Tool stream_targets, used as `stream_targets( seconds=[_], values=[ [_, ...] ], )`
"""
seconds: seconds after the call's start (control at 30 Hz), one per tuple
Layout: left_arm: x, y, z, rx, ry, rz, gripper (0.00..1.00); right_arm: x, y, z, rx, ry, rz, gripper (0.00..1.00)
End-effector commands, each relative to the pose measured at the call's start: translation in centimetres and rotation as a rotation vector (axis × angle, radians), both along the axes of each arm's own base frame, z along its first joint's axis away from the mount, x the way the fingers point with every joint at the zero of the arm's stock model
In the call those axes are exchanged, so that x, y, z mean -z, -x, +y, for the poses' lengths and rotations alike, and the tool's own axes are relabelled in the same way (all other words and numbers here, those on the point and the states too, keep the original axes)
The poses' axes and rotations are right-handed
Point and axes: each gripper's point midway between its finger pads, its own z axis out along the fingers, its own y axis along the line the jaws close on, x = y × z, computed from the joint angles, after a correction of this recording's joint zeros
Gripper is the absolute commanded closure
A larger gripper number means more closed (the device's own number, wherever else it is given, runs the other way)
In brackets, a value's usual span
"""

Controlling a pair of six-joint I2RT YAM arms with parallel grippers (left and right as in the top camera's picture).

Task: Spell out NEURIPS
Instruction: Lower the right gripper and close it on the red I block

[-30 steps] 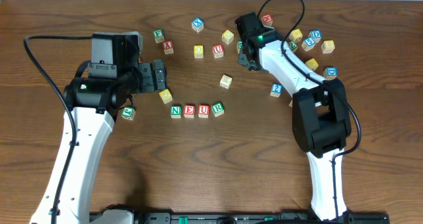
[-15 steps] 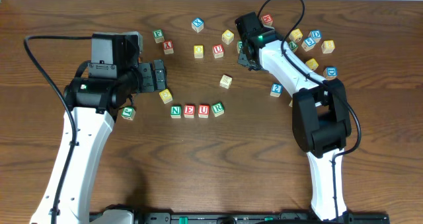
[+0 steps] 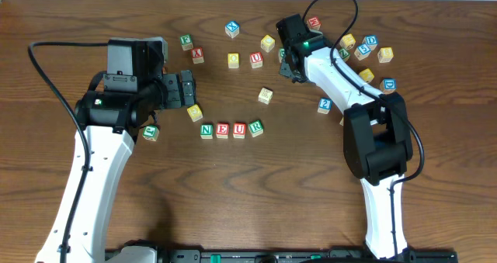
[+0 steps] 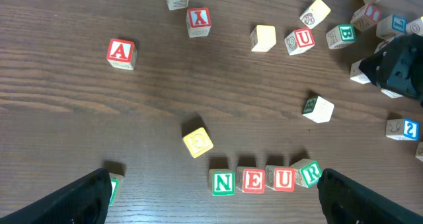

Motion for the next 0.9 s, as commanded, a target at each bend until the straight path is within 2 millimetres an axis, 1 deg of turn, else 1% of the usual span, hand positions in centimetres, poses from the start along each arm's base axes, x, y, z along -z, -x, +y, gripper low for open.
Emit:
stream_targets(
  seconds=[0.0, 0.87],
  values=[
    [-1.25, -0.25, -0.07, 0.006, 0.004, -0.033, 0.02, 0.37, -0.15, -0.07, -0.001, 0.03, -0.003, 0.67],
    [-1.25, -0.24, -0.07, 0.006, 0.004, -0.033, 0.02, 1.14, -0.02, -0.15, -0.001, 0.038, 0.011, 0.68]
  ],
)
